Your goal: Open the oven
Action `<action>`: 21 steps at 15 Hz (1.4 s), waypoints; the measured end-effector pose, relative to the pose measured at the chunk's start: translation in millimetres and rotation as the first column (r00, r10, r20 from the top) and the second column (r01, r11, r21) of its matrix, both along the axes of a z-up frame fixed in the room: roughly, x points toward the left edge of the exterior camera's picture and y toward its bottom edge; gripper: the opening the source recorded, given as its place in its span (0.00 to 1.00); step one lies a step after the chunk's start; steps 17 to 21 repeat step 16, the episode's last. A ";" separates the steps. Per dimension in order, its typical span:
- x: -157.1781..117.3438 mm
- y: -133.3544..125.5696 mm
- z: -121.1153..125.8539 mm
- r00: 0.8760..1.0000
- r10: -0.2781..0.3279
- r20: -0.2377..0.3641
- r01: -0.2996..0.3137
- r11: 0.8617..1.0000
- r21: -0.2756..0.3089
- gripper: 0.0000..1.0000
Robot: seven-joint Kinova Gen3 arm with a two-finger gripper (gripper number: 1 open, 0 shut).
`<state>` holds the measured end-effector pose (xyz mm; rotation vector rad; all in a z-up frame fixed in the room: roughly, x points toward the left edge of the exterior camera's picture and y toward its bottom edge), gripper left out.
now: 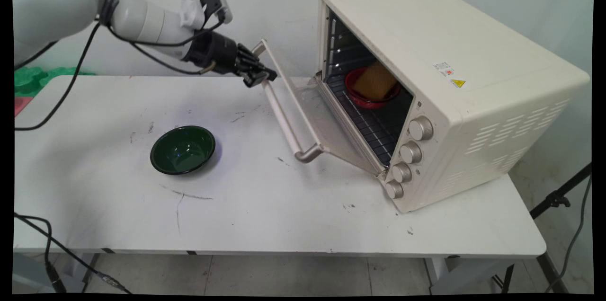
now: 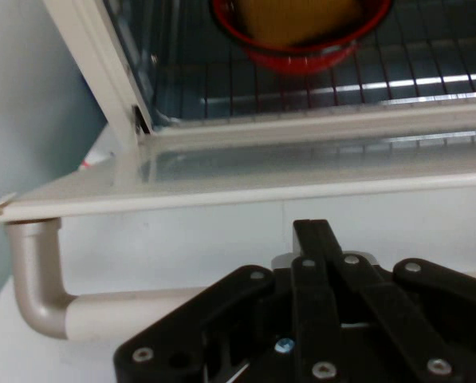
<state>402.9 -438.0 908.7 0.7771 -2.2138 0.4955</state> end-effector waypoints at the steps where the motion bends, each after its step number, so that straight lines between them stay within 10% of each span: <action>1: 3.1 2.5 -6.2 1.000 -0.002 -0.004 0.002 1.000 0.002 0.00; 21: 40.0 25.2 -86.7 0.997 -0.036 -0.068 0.036 0.999 -0.003 0.00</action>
